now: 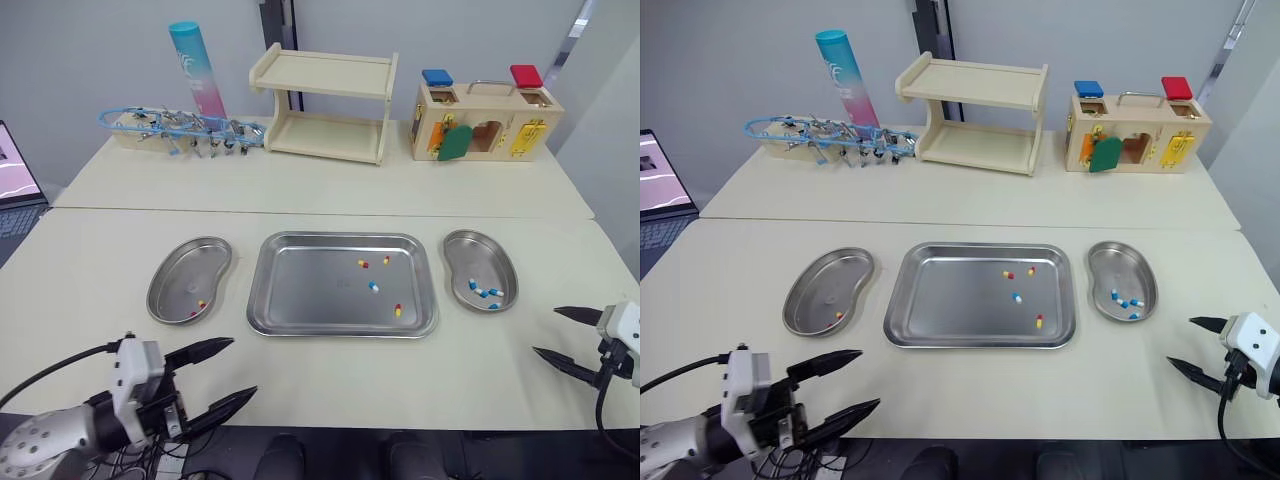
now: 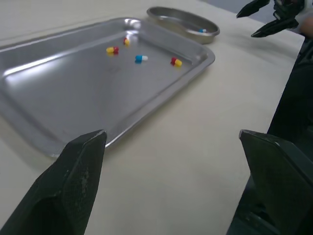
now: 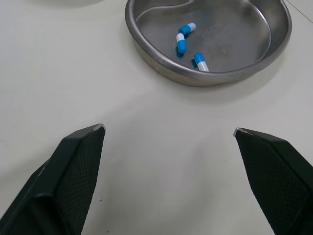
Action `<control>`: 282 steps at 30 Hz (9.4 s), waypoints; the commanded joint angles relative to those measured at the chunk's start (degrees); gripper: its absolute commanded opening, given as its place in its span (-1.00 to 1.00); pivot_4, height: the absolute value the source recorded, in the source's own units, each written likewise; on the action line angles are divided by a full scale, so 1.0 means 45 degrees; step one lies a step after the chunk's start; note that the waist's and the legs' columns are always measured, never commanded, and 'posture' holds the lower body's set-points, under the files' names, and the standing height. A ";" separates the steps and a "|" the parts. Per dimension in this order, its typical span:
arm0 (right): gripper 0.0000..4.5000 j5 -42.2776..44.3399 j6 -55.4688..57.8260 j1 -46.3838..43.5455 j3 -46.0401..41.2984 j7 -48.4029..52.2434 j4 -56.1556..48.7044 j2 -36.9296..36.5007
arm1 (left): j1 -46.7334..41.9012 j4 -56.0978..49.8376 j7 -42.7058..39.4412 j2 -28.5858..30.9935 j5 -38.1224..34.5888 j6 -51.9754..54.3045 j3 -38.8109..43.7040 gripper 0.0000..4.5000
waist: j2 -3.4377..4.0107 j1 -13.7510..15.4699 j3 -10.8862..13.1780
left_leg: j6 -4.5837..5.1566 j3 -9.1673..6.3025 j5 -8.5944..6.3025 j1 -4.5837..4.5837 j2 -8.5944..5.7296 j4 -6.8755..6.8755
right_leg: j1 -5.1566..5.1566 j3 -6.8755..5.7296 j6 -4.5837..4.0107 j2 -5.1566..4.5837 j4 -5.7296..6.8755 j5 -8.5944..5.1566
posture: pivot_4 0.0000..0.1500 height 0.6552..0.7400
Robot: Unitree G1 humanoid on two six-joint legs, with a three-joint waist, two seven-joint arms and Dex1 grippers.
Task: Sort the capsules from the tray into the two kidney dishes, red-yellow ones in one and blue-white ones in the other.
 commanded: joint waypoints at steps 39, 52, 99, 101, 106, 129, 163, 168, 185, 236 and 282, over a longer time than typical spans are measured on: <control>-0.15 -0.2948 1.2059 -0.9916 1.0263 -0.6608 -0.3551 0.5944 | -0.0591 0.1177 0.0505 -0.0160 0.0890 -0.2458 -0.1799 1.00 | -0.0001 0.0004 0.0015 | 0.0003 -0.0047 0.0000 -0.0039 0.0000 -0.0004 | -0.0051 -0.0028 -0.0004 0.0007 0.0008 0.0000 | 1.00 1.00; -0.99 -0.2822 1.1317 -0.9631 0.9904 -0.6085 -0.4568 0.5377 | -0.0850 0.1304 0.0261 -0.0036 0.0850 -0.2703 -0.2097 1.00 | 0.0001 0.0006 0.0017 | 0.0003 -0.0047 0.0000 -0.0040 0.0000 -0.0005 | -0.0053 -0.0028 -0.0004 0.0007 0.0008 0.0000 | 1.00 1.00; 0.89 0.0263 0.2268 -0.1484 -0.0631 -0.1296 -0.2368 0.1171 | -0.1533 0.1377 0.4428 0.0519 -0.1029 0.0468 0.2680 1.00 | 0.0023 -0.0005 0.0049 | 0.0008 -0.0026 -0.0003 -0.0017 -0.0001 -0.0008 | -0.0020 -0.0018 0.0000 0.0004 -0.0004 -0.0002 | 1.00 1.00; 0.89 0.0148 0.1757 -0.1046 -0.0764 -0.0798 -0.1779 0.0921 | -0.1365 0.2489 0.5148 0.0685 -0.0678 0.0571 0.3972 1.00 | 0.0024 -0.0035 0.0049 | 0.0008 -0.0026 -0.0003 -0.0014 -0.0001 -0.0010 | -0.0022 -0.0014 -0.0001 0.0006 -0.0002 -0.0002 | 1.00 1.00; 0.95 0.0084 0.0793 -0.0562 -0.0650 0.0327 -0.0521 0.0169 | -0.0096 0.5108 0.4323 0.1358 0.0300 -0.0037 0.5506 1.00 | 0.0018 -0.0097 0.0052 | 0.0011 -0.0011 -0.0006 -0.0020 -0.0001 -0.0018 | -0.0027 -0.0004 -0.0004 0.0005 -0.0021 -0.0005 | 1.00 1.00; 0.95 0.1321 0.0992 0.1763 0.0131 -0.0499 -0.5595 0.2103 | 0.0730 0.4273 0.2196 0.1866 0.0376 -0.0058 0.4910 1.00 | -0.0009 0.0035 0.0043 | 0.0004 -0.0014 -0.0006 -0.0018 0.0000 -0.0022 | -0.0019 -0.0010 -0.0001 0.0001 -0.0014 -0.0005 | 1.00 1.00; 1.00 -0.0307 0.2162 0.1821 0.4780 -0.5307 -0.7901 0.5417 | -1.5551 1.2270 -0.1578 -0.0883 0.5243 -0.2903 -0.8176 0.31 | -0.0017 0.0038 0.0041 | 0.0005 -0.0033 -0.0003 -0.0043 -0.0002 0.0006 | -0.0033 -0.0029 0.0000 0.0019 0.0001 -0.0003 | 1.00 1.00; 1.00 -0.0264 0.2456 0.2145 0.4906 -0.5793 -0.8407 0.5552 | -1.7883 1.7009 -0.1798 -0.2474 0.6459 -0.4891 -0.8580 0.31 | -0.0022 0.0028 0.0043 | 0.0006 -0.0039 -0.0002 -0.0048 -0.0005 0.0012 | -0.0035 -0.0034 0.0001 0.0019 0.0006 -0.0003 | 1.00 1.00; 1.00 -0.0095 0.4260 0.2901 0.4961 -0.7012 -1.0614 0.5550 | -2.0651 2.2758 -0.0089 -0.5062 0.9544 -0.6592 -0.8793 0.31 | -0.0025 0.0029 0.0045 | 0.0007 -0.0050 -0.0002 -0.0051 -0.0016 0.0014 | -0.0035 -0.0033 0.0010 0.0017 0.0007 -0.0006 | 1.00 1.00; 1.00 0.0124 0.3482 -0.2176 0.7205 -0.3706 -0.7532 0.4646 | -0.8621 0.5397 0.1837 0.3162 0.5042 0.5719 0.0391 -0.98 | -0.0020 0.0068 0.0037 | 0.0008 -0.0069 -0.0001 -0.0037 0.0000 0.0016 | -0.0032 -0.0046 0.0006 0.0015 0.0028 -0.0005 | 1.00 1.00; 1.00 0.0759 0.1634 0.0156 0.1939 -0.1564 -0.5618 0.1693 | -0.1491 0.7341 0.2406 0.2359 0.2171 0.1326 0.6836 0.99 | -0.0061 0.0045 0.0014 | 0.0008 -0.0035 -0.0004 -0.0024 0.0001 -0.0006 | -0.0025 -0.0033 0.0000 -0.0001 0.0008 -0.0006 | 1.00 1.00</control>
